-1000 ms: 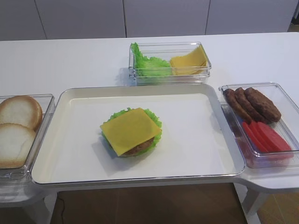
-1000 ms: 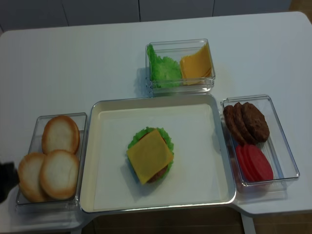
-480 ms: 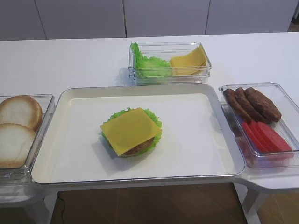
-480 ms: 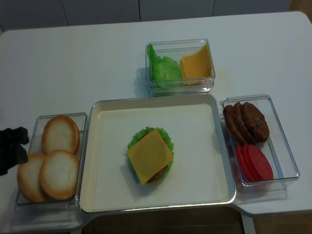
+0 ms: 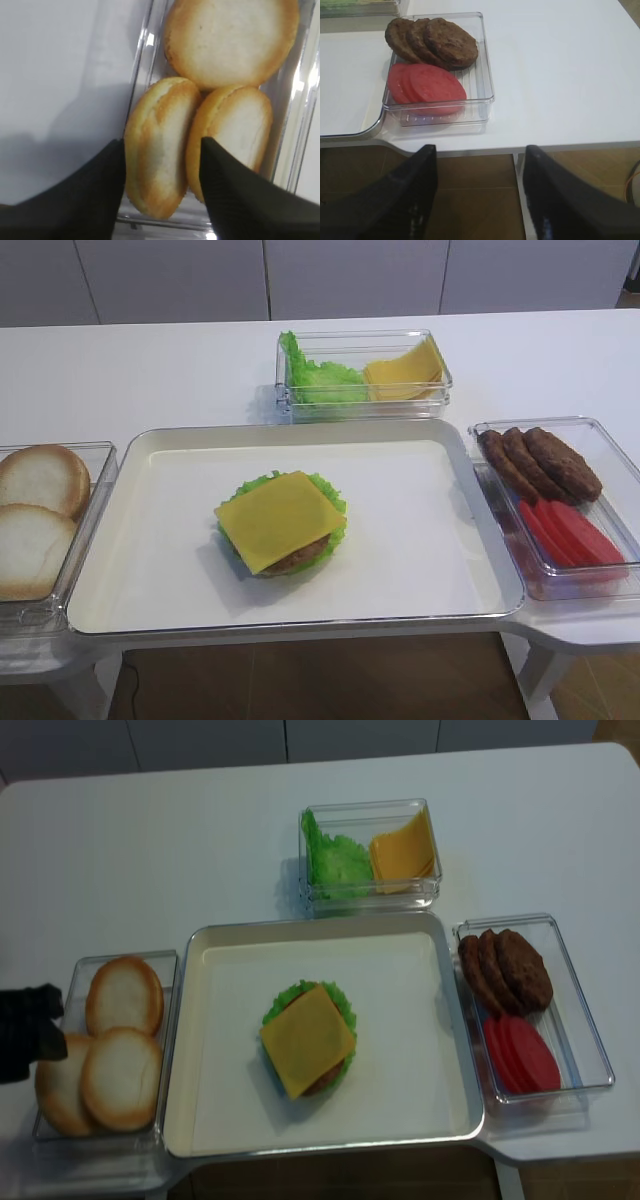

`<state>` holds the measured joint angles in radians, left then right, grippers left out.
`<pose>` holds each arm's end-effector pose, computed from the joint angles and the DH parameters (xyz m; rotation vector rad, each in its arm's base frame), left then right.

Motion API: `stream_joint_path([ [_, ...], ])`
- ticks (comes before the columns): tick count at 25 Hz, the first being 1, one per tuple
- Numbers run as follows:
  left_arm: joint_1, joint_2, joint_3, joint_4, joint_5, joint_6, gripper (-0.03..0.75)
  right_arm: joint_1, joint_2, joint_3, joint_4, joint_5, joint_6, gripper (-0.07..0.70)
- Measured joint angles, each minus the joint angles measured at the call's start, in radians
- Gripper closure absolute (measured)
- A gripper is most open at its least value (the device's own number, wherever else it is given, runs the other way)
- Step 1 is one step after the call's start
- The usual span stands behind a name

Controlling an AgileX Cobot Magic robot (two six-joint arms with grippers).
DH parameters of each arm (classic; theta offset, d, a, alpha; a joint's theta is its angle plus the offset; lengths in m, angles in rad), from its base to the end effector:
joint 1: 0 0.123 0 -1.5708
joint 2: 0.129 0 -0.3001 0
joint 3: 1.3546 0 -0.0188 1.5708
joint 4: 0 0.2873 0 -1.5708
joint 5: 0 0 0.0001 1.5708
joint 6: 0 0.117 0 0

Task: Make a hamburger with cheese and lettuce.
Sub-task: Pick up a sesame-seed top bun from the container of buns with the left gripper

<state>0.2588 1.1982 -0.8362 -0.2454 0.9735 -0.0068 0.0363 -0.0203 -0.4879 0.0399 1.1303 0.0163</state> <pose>0.2448 0.0405 0.2462 -0.5136 2.7364 -0.2555 0.0294 0.0053 0.2726 -0.0248 2.1059 0.0798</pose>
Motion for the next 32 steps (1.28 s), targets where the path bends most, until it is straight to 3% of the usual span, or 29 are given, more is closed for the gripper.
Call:
stream_joint_path([
  [18, 0.000, 0.092, 0.000, 0.028, -0.010, 0.062, 0.358, 0.000, 0.000, 0.000, 0.000, 0.000, 0.002, 0.216],
  [32, 0.000, 0.108, 0.000, 0.035, -0.012, 0.084, 0.507, 0.000, 0.000, 0.000, 0.000, 0.000, 0.000, 0.216],
])
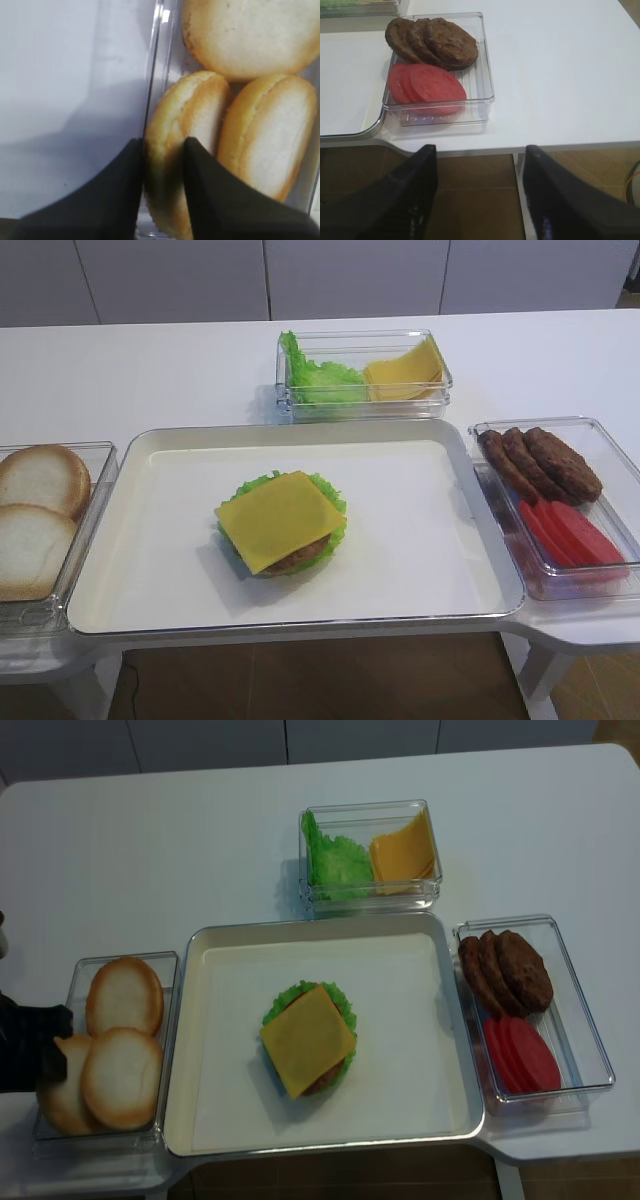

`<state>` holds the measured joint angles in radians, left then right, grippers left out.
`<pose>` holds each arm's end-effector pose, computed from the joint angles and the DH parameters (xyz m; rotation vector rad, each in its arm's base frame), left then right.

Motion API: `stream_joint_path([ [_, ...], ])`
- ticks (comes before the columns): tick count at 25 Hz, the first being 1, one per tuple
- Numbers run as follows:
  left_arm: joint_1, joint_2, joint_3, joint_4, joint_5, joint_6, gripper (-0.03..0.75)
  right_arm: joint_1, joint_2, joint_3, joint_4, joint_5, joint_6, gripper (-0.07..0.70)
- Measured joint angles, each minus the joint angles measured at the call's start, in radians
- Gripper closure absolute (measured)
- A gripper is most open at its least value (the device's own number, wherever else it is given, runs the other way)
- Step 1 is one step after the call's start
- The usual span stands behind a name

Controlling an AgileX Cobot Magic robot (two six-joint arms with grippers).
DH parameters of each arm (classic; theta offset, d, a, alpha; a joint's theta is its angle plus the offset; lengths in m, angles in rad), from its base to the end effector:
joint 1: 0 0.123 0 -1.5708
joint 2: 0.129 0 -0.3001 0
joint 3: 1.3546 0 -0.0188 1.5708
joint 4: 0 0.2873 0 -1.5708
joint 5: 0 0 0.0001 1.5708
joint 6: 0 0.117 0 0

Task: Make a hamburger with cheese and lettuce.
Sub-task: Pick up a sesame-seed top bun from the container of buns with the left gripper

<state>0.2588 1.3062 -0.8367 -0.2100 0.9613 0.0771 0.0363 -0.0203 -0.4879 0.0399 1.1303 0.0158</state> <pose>0.2565 0.0472 0.2185 -0.4056 2.8515 -0.2097 0.0294 0.0053 0.2726 -0.0253 2.1059 0.0795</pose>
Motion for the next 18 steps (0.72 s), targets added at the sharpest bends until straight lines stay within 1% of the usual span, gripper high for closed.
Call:
stream_joint_path([
  [7, 0.000, 0.000, 0.000, 0.010, 0.000, 0.005, 0.581, 0.000, 0.000, 0.000, 0.000, 0.000, 0.000, 0.216],
  [14, 0.000, 0.000, 0.000, 0.014, 0.000, 0.007, 0.587, 0.000, 0.000, 0.000, 0.000, 0.000, 0.000, 0.216],
  [18, 0.000, -0.002, 0.000, 0.016, -0.008, 0.009, 0.595, 0.000, 0.000, 0.000, 0.000, 0.000, 0.000, 0.217],
])
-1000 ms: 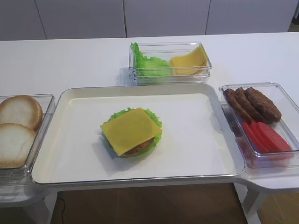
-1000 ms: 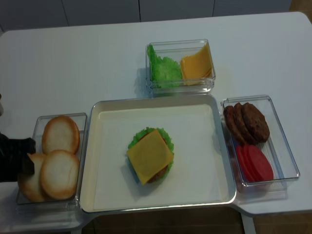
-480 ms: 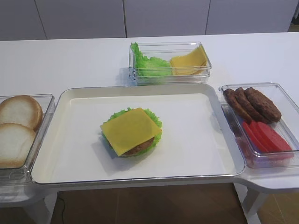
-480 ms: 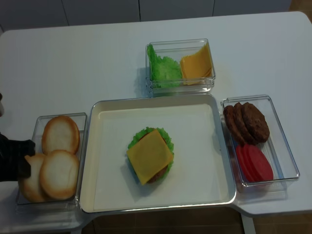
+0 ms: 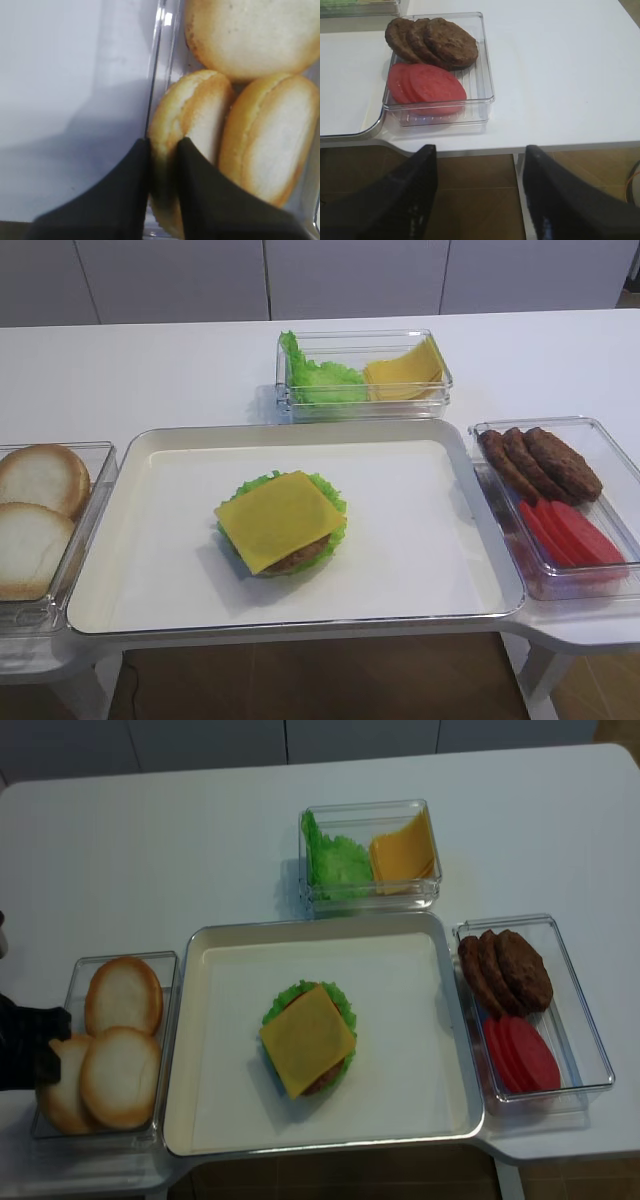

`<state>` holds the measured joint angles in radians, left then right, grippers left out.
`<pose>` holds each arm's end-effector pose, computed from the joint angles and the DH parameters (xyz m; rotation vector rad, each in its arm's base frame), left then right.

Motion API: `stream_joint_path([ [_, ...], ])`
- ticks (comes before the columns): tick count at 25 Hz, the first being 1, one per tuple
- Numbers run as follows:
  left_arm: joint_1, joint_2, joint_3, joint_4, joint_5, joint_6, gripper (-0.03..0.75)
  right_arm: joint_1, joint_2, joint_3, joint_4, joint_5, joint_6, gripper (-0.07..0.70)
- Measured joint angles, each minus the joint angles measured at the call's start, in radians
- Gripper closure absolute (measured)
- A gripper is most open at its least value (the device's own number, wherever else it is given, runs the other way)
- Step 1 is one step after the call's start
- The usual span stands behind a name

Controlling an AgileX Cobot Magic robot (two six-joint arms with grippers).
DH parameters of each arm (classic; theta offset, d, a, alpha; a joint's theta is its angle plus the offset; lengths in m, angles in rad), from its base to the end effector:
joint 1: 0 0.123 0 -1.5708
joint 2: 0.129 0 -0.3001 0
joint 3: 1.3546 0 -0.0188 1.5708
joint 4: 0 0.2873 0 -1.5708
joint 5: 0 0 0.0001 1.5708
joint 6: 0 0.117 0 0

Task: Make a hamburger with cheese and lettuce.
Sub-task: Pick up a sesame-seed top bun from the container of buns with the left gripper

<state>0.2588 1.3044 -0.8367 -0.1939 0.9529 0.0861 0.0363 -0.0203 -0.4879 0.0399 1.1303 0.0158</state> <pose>0.2567 0.0489 0.2189 -0.3816 2.8481 -0.1844 0.0294 0.0053 0.2726 -0.0253 2.1059 0.0795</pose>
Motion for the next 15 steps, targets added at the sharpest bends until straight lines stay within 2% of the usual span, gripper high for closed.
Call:
stream_joint_path([
  [15, 0.000, -0.096, -0.006, 0.030, -0.010, 0.000, 0.604, 0.000, 0.000, 0.000, 0.000, 0.000, 0.000, 0.219],
])
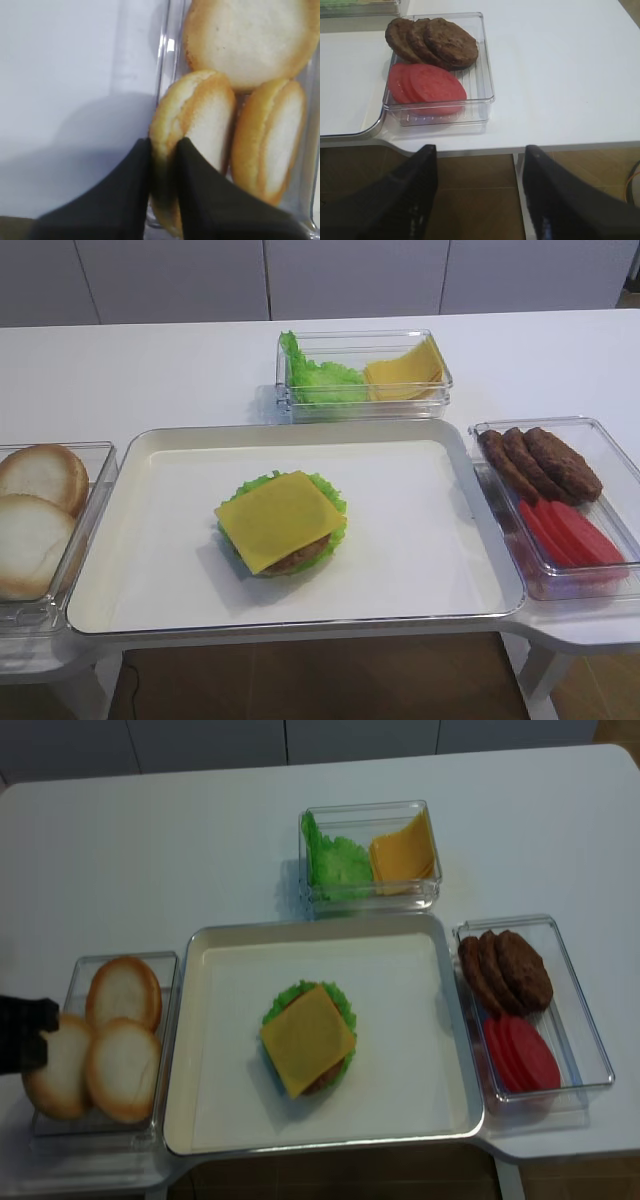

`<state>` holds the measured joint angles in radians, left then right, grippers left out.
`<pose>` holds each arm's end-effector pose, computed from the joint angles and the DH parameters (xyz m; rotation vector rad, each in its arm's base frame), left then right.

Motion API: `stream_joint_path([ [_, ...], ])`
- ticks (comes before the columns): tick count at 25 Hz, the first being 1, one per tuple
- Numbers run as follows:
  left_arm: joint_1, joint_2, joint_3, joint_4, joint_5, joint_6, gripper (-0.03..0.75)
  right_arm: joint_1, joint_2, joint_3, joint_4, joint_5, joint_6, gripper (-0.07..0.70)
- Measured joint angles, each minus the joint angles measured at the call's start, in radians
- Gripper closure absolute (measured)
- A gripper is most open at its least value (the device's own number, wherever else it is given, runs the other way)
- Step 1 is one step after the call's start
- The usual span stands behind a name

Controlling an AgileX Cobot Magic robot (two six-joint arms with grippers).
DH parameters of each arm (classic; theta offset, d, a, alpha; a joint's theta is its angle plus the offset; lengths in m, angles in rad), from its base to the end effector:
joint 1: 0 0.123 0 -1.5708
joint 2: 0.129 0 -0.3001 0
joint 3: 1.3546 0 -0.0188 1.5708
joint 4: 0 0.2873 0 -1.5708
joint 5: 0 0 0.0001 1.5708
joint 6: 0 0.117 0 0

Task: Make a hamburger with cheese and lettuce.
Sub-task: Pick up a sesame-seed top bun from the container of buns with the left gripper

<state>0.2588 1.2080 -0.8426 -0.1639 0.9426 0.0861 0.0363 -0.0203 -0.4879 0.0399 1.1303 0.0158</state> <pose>0.2478 0.0496 0.2454 -0.3394 2.7489 -0.1205 0.0294 0.0053 0.2726 -0.0253 2.1059 0.0795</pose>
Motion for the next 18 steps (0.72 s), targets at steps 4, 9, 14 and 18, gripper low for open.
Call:
stream_joint_path([
  [4, 0.000, -0.032, -0.025, 0.029, 0.019, -0.022, 0.604, 0.000, 0.000, 0.000, 0.000, 0.000, -0.002, 0.220],
  [9, 0.000, -0.080, -0.087, 0.101, 0.044, -0.086, 0.604, 0.000, 0.000, 0.000, 0.000, 0.000, -0.002, 0.220],
  [14, -0.025, -0.118, -0.149, 0.164, 0.079, -0.108, 0.604, 0.000, 0.000, 0.000, 0.000, 0.000, -0.002, 0.230],
  [18, -0.076, -0.120, -0.189, 0.186, 0.125, -0.111, 0.604, 0.000, 0.000, 0.000, 0.000, 0.000, -0.002, 0.246],
])
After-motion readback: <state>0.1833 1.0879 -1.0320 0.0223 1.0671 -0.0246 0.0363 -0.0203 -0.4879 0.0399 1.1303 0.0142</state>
